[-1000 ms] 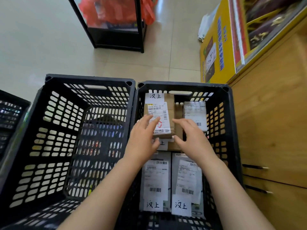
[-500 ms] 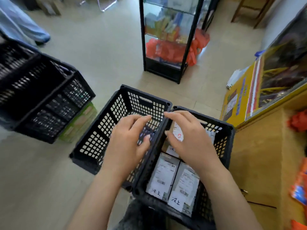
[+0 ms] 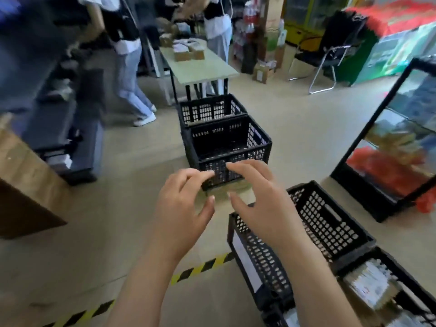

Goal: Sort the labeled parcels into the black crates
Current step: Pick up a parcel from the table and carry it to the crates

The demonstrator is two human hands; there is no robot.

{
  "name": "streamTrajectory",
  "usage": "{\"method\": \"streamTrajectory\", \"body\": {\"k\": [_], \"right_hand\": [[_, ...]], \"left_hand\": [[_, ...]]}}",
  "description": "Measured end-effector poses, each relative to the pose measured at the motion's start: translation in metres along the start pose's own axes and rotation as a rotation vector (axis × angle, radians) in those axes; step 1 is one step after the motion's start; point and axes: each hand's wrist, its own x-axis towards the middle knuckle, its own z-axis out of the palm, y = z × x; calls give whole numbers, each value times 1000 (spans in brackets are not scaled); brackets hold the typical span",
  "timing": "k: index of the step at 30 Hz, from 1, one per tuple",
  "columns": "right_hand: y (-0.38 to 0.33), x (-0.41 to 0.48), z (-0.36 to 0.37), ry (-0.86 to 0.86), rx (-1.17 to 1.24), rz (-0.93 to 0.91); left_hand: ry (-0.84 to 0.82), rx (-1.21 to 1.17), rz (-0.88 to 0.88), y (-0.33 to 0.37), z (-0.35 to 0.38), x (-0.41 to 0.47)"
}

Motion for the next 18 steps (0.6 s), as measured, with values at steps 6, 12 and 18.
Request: {"method": "streamTrajectory", "body": {"k": [6,12,18], "right_hand": [[-121,56,107,-118,75,-218],[-244,90,220,-242,143,-360],[-344,112,305,-424,214,-525]], "left_hand": [[126,149,-194,-115,-124,-46],[247,280,-394,-214,-249,-98],[362,368,-573,-282,-335,-145]]}}
